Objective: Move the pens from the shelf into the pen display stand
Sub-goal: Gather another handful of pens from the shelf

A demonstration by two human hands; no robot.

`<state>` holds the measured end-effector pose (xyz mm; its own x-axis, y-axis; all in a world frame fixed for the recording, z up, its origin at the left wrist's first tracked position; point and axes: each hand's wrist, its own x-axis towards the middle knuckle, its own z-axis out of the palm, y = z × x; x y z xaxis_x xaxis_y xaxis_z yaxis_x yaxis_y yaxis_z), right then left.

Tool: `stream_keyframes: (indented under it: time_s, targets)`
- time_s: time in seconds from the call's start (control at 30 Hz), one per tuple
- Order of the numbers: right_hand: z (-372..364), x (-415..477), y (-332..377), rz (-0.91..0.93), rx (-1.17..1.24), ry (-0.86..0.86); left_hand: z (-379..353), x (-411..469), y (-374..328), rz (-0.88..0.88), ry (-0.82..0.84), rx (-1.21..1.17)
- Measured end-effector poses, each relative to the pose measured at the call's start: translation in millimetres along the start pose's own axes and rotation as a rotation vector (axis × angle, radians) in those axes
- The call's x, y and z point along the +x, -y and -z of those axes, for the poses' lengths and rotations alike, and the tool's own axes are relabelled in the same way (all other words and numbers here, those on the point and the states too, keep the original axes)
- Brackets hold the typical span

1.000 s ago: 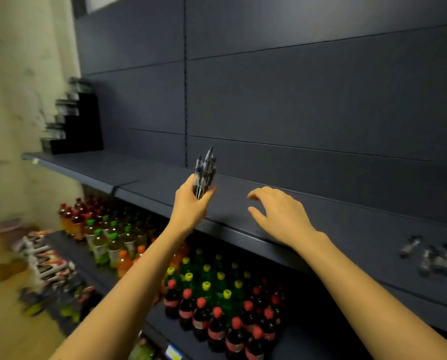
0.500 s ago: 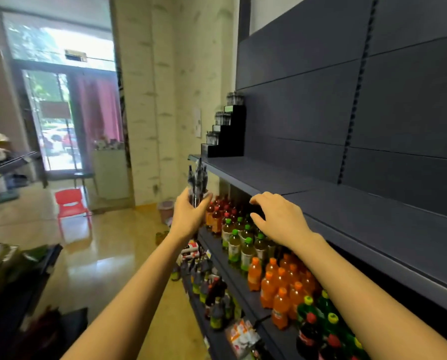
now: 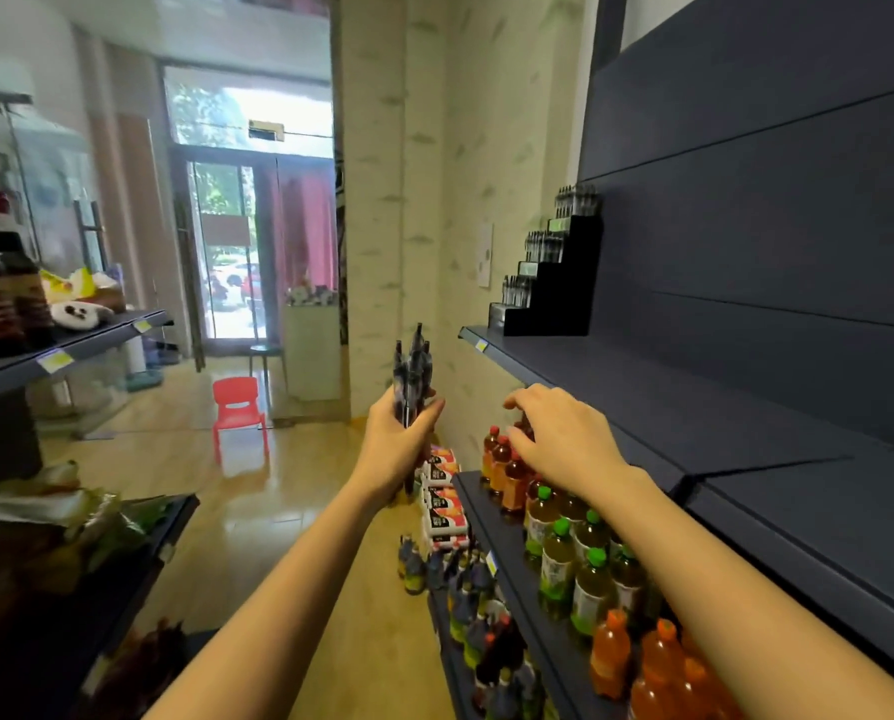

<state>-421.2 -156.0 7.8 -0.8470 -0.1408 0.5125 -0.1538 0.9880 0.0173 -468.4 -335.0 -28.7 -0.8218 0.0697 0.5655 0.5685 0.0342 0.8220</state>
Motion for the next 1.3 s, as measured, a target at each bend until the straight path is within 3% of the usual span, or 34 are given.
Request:
stream_keyframes:
  time_s: [0.47, 0.9, 1.3]
  targets:
    - [-116, 189, -20, 0.067, 0.062, 0.003, 30, 152, 108, 0.065, -0.120, 0.044]
    - [-223, 387, 8, 0.019, 0.034, -0.018, 113, 349, 231, 0.031, -0.031, 0.054]
    - [-313, 521, -45, -0.107, -0.035, 0.011, 92, 499, 350, 0.015, 0.040, 0.020]
